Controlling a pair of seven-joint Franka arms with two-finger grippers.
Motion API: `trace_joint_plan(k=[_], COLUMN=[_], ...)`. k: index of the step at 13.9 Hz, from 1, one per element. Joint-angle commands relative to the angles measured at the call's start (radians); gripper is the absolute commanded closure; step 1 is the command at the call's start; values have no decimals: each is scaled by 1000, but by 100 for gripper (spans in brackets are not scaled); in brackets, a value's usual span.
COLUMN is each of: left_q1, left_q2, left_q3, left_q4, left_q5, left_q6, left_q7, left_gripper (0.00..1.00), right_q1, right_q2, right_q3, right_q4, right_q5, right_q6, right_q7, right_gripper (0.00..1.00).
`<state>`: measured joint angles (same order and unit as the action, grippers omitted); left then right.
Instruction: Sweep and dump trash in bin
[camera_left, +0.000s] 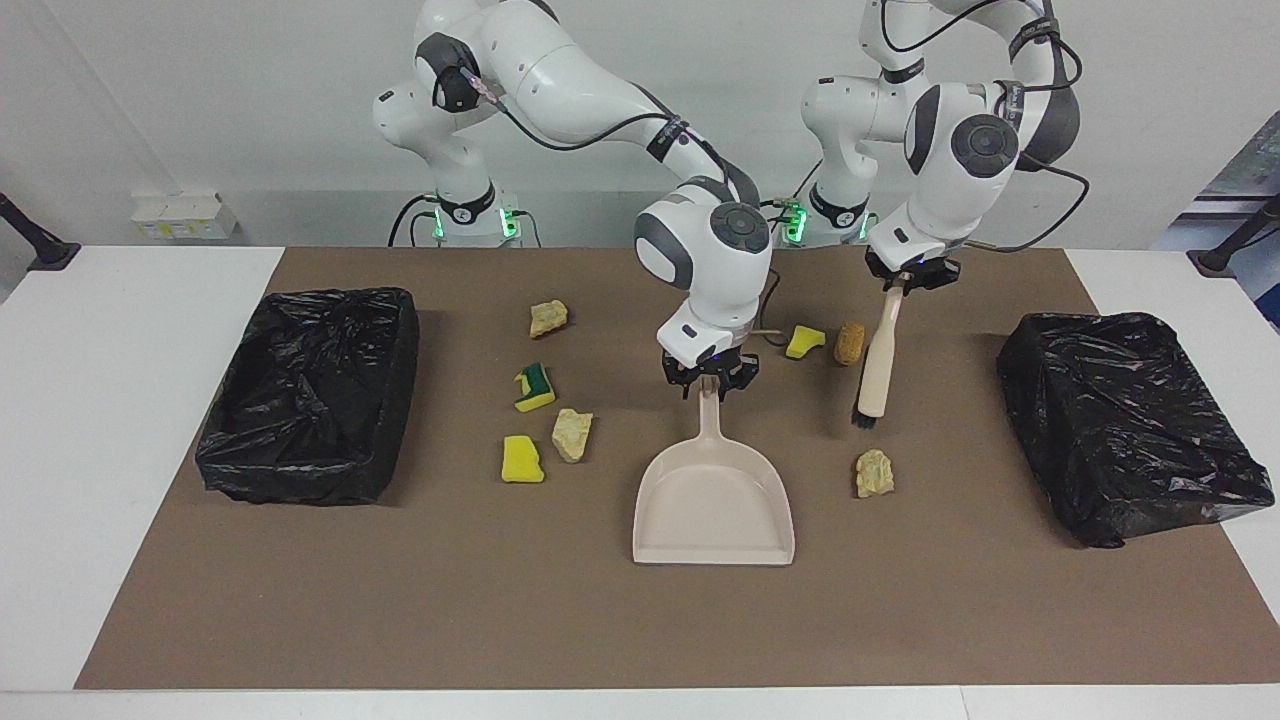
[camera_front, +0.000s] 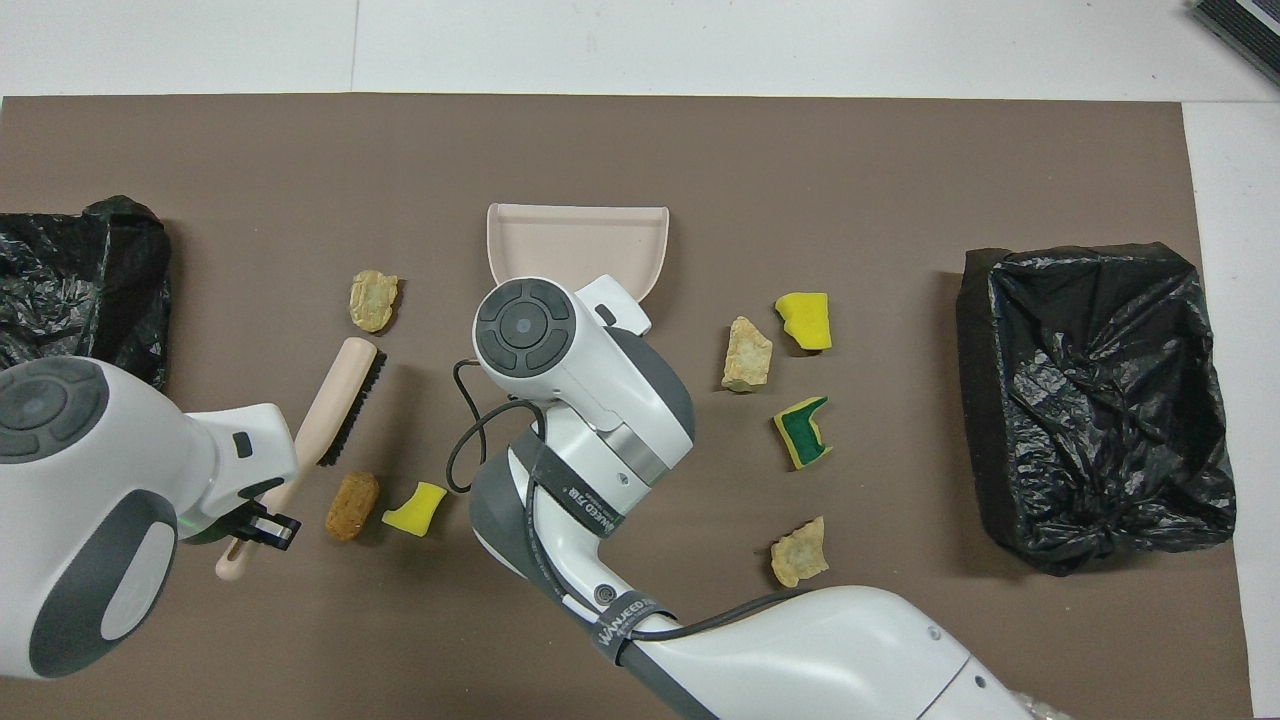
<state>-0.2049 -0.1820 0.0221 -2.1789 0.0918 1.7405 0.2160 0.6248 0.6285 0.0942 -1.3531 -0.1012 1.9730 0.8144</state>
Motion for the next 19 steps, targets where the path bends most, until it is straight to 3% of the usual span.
trace_joint_plan(k=[1,4,7,8,10,13,16,19], left_q1=[71,119,145,157,185,187,176,156], left_q2=[87,142,272,327,424,476,449,372], left_q3=[-4,-4,-2,-2,-4,-4,-4,-5], left_q4=[108,162,288,347,425,433,378,279], left_q5=[-14,-15,-14,-12,-1,5,3,3], left_q6=[-15,80,129,132,183,260,202,117], left_q7=[97,199,285,311,374,469,589,585], left_gripper=[100,100,100,100,100,100,100,100], right_q1=[-10,-13,-19,-25,-65,-85,-137,-221], right_q2=[19,20,20,16,-21,-62,-116,-176], right_q3=[4,4,4,4,5,4,5,4], right_q4=[26,25,25,26,25,14,-26,-95], right_q5=[-20,-26,-25,-23,-3,8,15,115], right_q6=[6,7,10,1,-13,-66,-98,-114], right_q7=[-35,-69,-101,-103,-112,-185,-361,-672], right_gripper=[48,49,94,100,100,100,100,100])
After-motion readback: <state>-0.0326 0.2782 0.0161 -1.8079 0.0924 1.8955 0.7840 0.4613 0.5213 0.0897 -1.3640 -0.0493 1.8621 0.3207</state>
